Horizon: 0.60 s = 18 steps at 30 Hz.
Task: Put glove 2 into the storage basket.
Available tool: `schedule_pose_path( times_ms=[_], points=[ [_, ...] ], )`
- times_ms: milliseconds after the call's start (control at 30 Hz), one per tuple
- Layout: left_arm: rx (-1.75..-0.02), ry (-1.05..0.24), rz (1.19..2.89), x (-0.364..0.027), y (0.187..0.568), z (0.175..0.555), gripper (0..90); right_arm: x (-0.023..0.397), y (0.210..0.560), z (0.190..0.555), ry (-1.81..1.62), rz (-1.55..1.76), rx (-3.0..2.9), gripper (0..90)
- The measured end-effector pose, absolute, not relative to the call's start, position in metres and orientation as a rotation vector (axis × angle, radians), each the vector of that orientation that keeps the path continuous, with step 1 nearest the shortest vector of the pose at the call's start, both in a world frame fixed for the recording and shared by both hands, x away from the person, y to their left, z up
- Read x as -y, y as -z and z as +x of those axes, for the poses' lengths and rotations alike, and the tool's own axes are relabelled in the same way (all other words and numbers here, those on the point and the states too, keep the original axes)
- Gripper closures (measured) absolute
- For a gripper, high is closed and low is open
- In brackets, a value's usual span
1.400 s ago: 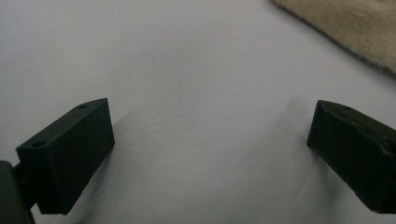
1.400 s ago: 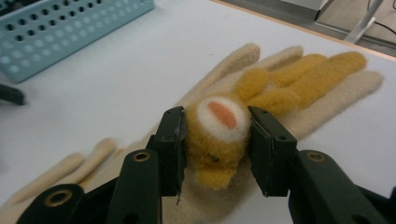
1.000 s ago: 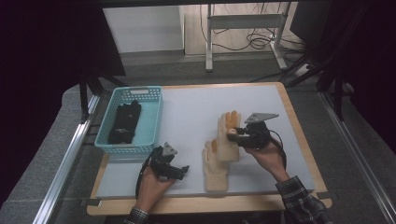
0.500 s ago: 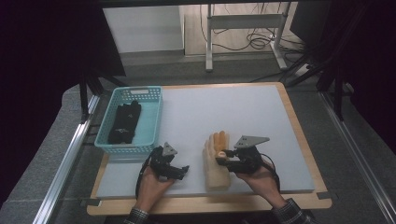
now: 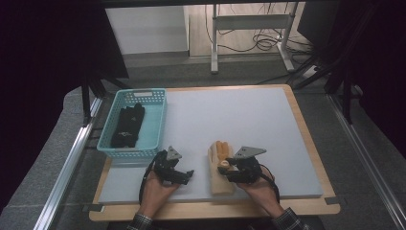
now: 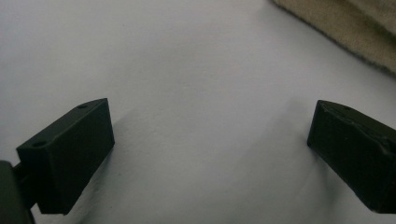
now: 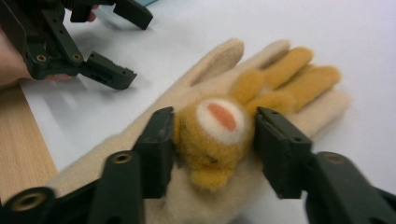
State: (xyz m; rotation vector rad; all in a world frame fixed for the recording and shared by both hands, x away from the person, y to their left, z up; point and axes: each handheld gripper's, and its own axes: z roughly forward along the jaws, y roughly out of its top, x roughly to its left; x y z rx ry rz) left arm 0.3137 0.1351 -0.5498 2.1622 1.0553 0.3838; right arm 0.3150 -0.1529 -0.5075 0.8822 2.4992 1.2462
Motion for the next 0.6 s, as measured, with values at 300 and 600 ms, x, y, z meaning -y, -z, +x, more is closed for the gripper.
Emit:
schedule_pose_path(
  times_ms=[300, 600],
  points=[
    [-1.055, -0.385, 2.163, -0.135, 0.55, 0.314, 0.9, 0.186, 0.491, 0.323, -1.31, 0.93, -2.426, 41.9],
    [-1.056, -0.386, 2.163, -0.135, 0.55, 0.314, 0.9, 0.204, 0.506, 0.324, -1.27, 0.941, -2.48, 64.6]
  ],
)
